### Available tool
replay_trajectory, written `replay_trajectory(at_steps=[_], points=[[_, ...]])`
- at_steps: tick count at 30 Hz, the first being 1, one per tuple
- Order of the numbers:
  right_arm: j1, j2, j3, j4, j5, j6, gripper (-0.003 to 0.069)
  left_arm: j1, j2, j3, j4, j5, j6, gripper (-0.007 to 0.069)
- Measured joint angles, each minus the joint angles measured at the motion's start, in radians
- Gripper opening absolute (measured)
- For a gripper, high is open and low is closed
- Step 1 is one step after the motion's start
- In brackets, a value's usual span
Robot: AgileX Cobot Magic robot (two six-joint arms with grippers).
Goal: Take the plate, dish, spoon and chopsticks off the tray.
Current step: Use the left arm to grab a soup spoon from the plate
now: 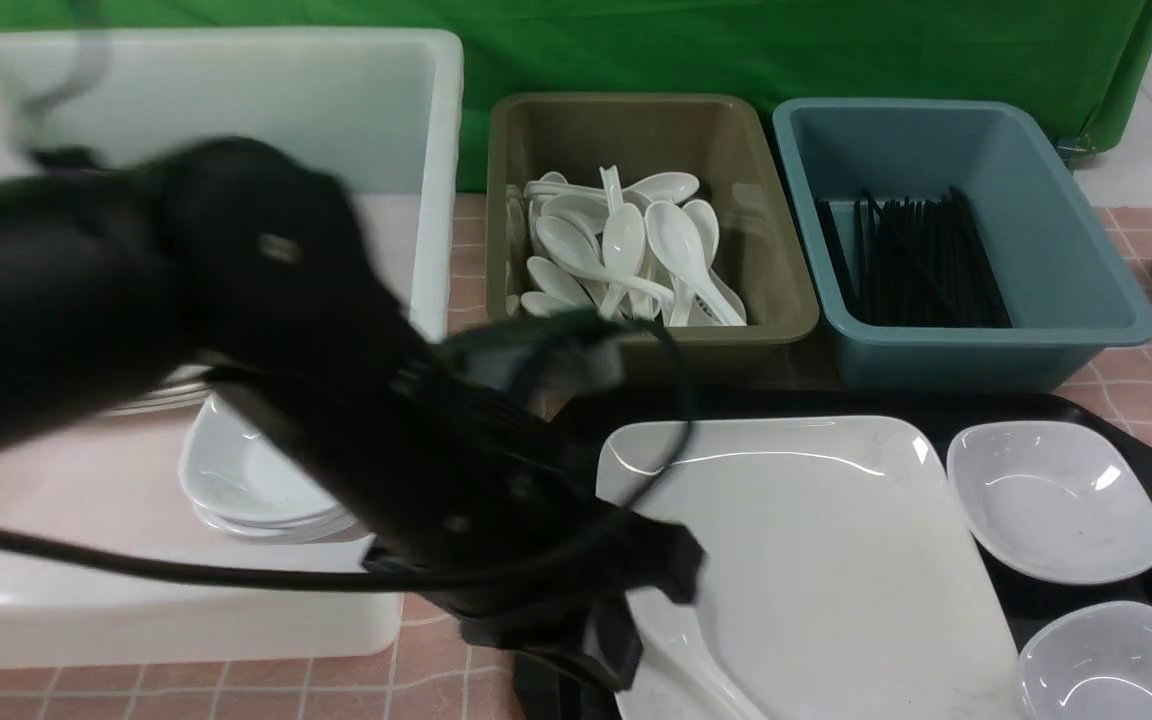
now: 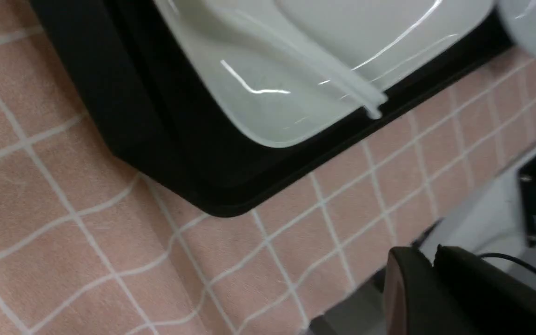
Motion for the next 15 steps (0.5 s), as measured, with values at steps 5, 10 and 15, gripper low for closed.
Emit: replay_trajectory(at_steps=[5, 10, 15], points=[[0.000, 0.000, 0.000, 0.000, -0.001, 0.000, 0.0100, -0.068, 0.129, -0.099, 0.088, 0.000, -0.130, 0.0148], [0.000, 0.000, 0.000, 0.000, -0.001, 0.000, 0.0108, -0.078, 0.238, -0.134, 0.113, -0.055, -0.266, 0.0290], [0.000, 0.000, 0.000, 0.000, -0.001, 0.000, 0.0117, -0.078, 0.328, -0.134, 0.099, -0.084, -0.365, 0.0430]])
